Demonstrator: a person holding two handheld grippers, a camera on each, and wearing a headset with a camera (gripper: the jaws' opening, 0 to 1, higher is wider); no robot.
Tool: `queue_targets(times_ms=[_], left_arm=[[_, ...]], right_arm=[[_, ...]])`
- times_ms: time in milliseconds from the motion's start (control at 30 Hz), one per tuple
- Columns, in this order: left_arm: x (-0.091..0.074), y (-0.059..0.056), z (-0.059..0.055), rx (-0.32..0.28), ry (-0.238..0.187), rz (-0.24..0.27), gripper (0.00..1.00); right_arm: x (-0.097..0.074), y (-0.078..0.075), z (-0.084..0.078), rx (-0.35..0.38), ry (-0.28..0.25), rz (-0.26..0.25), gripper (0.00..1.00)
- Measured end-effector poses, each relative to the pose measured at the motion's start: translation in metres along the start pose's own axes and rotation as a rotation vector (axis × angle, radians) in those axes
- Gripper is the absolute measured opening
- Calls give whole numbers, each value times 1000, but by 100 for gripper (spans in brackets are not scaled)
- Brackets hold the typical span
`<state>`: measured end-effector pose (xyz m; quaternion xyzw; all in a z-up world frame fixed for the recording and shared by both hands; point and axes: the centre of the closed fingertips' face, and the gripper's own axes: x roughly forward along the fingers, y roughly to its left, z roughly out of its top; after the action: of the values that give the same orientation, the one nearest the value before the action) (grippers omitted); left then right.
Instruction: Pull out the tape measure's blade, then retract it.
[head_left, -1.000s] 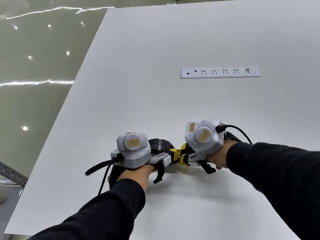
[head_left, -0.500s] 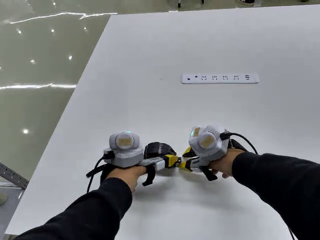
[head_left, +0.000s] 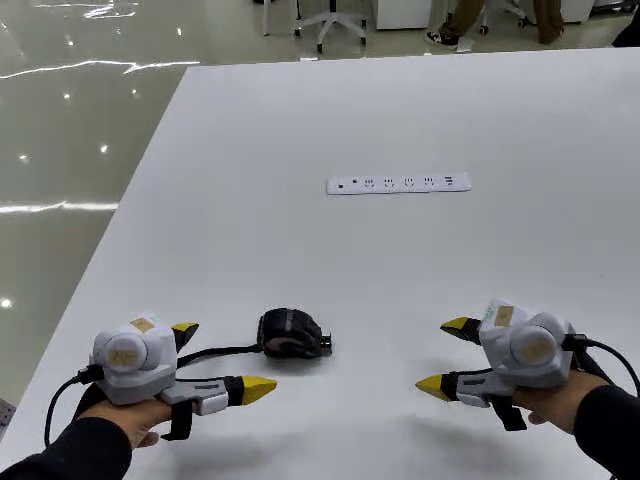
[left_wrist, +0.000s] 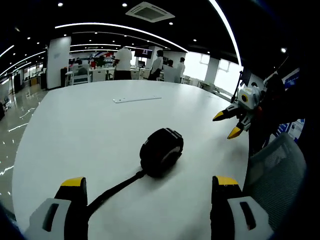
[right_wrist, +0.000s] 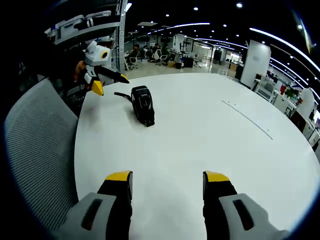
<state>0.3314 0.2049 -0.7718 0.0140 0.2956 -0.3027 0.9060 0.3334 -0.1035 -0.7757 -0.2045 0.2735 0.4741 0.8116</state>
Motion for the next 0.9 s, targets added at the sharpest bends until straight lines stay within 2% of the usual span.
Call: queue_targets(times_ms=[33, 133, 200, 233, 300, 367, 400, 467, 567, 633, 700, 733, 767, 800, 833, 867, 900], left_arm=[[-8, 4, 0, 7, -20, 8, 100], [-29, 14, -1, -4, -43, 32, 100], [-40, 20, -5, -19, -37, 46, 100], [-48, 19, -7, -38, -39, 39, 100], [-59, 19, -9, -33, -43, 45, 100], [-69, 20, -10, -25, -44, 55, 100], [-73, 20, -7, -16, -62, 62, 100], [-81, 24, -3, -10, -73, 82, 100], [-85, 27, -2, -19, -80, 82, 100], [-83, 26, -5, 7, -59, 80, 100], [-81, 26, -5, 26, -52, 81, 100], [-81, 30, -5, 30, -45, 102, 100], [-83, 39, -4, 40, -41, 153, 100], [-83, 39, 1, -19, -70, 147, 100], [-83, 37, 5, -51, -88, 133, 100], [-82, 34, 9, -68, -106, 118, 100], [-83, 35, 10, -38, -101, 124, 100]], right_arm=[[-11, 0, -7, 2, 1, -15, 52], [-35, -1, -22, 7, 18, -47, 59], [-50, -5, -27, 50, 13, -77, 62], [-60, -7, -29, 76, 4, -89, 64], [-73, -15, -34, 102, -2, -129, 73], [-83, -15, -41, 118, 4, -134, 76], [-88, -13, -38, 121, 3, -144, 77], [-94, -13, -41, 129, 6, -150, 80], [-99, -13, -48, 139, 16, -153, 85], [-102, -13, -48, 136, 14, -161, 91], [-106, -15, -49, 136, 11, -164, 94], [-108, -16, -49, 138, 7, -168, 95], [-108, -17, -48, 144, 0, -174, 96], [-110, -18, -48, 152, -14, -170, 96], [-111, -17, -46, 160, -23, -169, 95], [-112, -18, -46, 164, -22, -169, 96], [-111, -18, -47, 164, -18, -172, 98]])
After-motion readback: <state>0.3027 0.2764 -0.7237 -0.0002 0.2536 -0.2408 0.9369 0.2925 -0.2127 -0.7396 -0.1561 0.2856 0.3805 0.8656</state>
